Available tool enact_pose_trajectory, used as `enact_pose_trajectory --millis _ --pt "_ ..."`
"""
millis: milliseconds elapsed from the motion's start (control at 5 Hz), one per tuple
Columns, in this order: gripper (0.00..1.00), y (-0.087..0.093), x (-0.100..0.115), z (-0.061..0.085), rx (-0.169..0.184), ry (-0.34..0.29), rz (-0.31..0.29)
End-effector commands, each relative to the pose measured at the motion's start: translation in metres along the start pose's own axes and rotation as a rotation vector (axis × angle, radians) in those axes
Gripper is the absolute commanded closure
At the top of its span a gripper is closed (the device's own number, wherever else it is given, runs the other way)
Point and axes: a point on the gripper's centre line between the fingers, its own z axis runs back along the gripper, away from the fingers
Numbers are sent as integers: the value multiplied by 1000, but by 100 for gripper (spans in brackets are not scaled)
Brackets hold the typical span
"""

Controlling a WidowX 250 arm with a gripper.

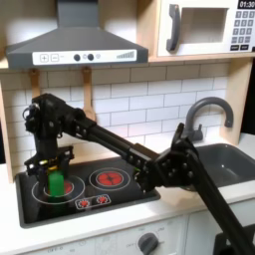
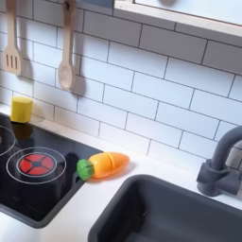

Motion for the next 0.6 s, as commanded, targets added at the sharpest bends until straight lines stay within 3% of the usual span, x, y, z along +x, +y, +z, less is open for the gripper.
enact_pose_trajectory --millis 0,200,400 --pt "37 -1 -1 3 -10 -11 0" --pt "100 -1 1 1 -13 -18 -14" --pt "100 -1 2 0 -15 -22 -10"
